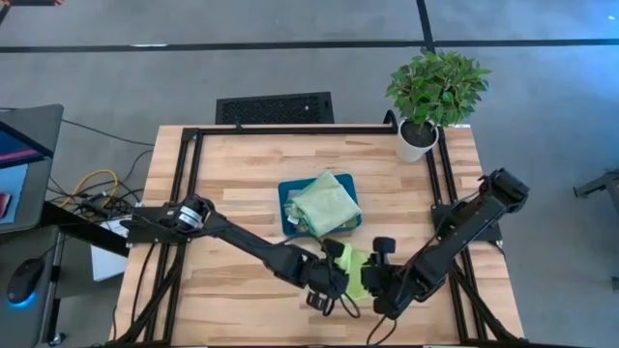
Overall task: Fold microfiber towels
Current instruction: Fold the green microfiber towel
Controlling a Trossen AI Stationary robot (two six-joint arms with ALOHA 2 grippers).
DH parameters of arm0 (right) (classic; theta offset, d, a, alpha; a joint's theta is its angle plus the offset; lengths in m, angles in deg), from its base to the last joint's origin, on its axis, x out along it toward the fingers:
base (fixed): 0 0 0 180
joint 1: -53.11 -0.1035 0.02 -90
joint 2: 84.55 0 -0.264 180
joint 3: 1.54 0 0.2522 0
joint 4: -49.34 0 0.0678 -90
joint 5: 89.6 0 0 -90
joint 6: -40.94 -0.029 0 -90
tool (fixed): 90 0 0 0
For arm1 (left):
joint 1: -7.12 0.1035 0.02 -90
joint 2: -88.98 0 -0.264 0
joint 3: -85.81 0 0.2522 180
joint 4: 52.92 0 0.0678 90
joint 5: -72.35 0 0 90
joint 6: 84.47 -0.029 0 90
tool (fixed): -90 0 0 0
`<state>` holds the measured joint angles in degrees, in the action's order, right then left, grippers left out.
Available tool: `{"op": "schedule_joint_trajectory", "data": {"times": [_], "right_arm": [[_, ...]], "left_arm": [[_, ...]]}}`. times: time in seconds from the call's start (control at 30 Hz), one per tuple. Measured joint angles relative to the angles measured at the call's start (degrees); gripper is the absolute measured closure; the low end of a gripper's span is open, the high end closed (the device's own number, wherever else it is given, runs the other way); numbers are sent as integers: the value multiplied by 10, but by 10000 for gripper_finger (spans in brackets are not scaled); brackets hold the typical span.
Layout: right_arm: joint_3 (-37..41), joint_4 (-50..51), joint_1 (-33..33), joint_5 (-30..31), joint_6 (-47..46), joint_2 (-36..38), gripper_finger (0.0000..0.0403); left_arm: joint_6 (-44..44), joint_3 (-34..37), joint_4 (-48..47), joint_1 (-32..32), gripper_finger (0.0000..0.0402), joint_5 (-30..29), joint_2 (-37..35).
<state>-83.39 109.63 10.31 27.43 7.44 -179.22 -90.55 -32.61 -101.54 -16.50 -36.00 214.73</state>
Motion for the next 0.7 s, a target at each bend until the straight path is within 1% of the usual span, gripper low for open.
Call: {"op": "schedule_joint_trajectory", "data": {"times": [0.13,0.23,0.4,0.5,0.7], "right_arm": [[0,2,-12,1,-5,3,178],[0,4,-15,1,-15,3,178],[0,14,-15,1,-26,3,178],[0,14,-15,1,-26,3,178],[0,14,-15,1,-26,3,178]], "left_arm": [[0,0,32,7,401,2,0],[20,0,53,10,401,3,0],[14,0,56,17,398,34,0],[13,0,60,19,379,50,0],[25,0,59,19,312,51,0]]}}
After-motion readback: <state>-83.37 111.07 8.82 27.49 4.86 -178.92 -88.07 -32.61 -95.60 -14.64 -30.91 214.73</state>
